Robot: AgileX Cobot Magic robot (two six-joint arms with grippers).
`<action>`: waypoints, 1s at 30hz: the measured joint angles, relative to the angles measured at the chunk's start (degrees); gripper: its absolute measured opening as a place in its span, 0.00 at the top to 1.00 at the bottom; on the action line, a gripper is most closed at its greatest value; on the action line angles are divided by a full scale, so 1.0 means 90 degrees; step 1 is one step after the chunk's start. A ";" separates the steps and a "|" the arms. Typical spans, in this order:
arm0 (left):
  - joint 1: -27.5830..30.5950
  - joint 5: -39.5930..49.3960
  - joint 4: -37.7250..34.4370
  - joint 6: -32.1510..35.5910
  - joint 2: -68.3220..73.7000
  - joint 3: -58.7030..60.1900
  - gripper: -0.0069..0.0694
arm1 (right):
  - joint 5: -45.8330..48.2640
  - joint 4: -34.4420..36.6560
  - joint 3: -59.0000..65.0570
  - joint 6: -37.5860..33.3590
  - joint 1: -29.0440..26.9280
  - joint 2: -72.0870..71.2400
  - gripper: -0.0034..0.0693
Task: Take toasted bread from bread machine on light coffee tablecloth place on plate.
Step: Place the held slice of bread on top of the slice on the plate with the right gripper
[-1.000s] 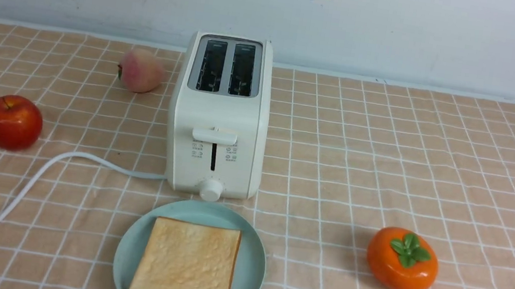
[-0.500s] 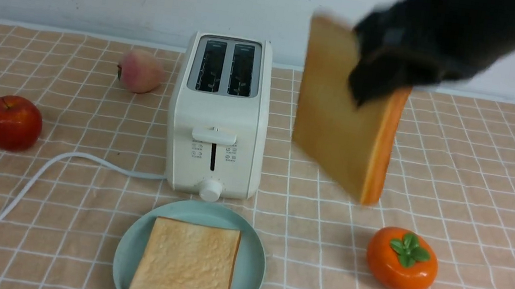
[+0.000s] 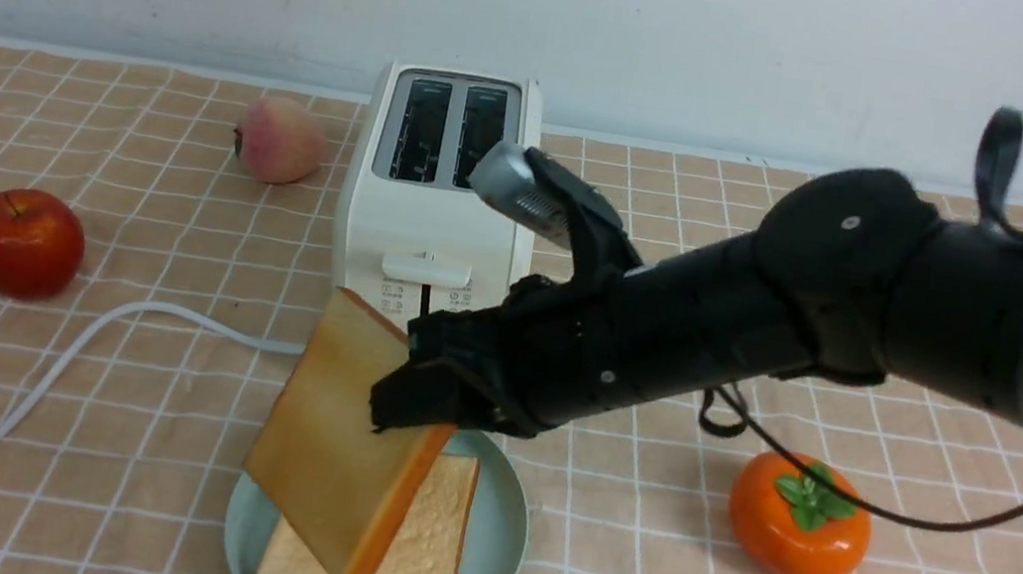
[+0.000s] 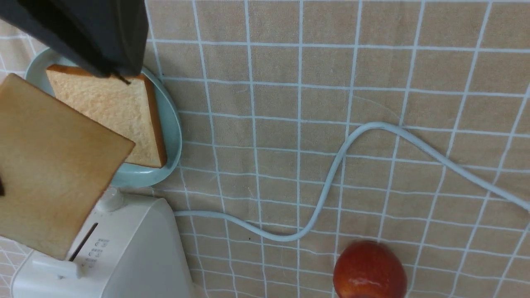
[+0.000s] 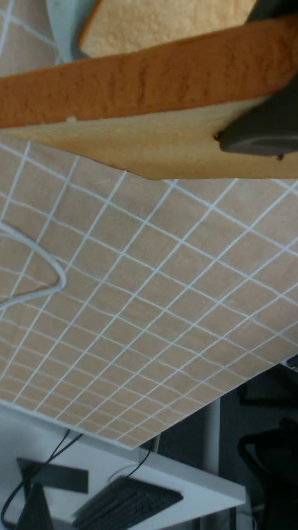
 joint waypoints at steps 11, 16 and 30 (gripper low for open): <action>0.0000 0.0276 0.0005 0.0000 0.0000 0.0000 0.93 | -0.0361 0.0285 0.0012 -0.0370 0.0000 0.0617 0.75; 0.0000 0.0345 0.0005 0.0000 0.0000 0.0000 0.93 | -0.0379 -0.0160 0.0012 -0.0370 0.0000 0.0617 0.58; 0.0000 0.0351 0.0057 0.0000 0.0000 0.0000 0.93 | 0.0889 -0.2311 0.0012 0.0314 -0.1404 -0.0773 0.44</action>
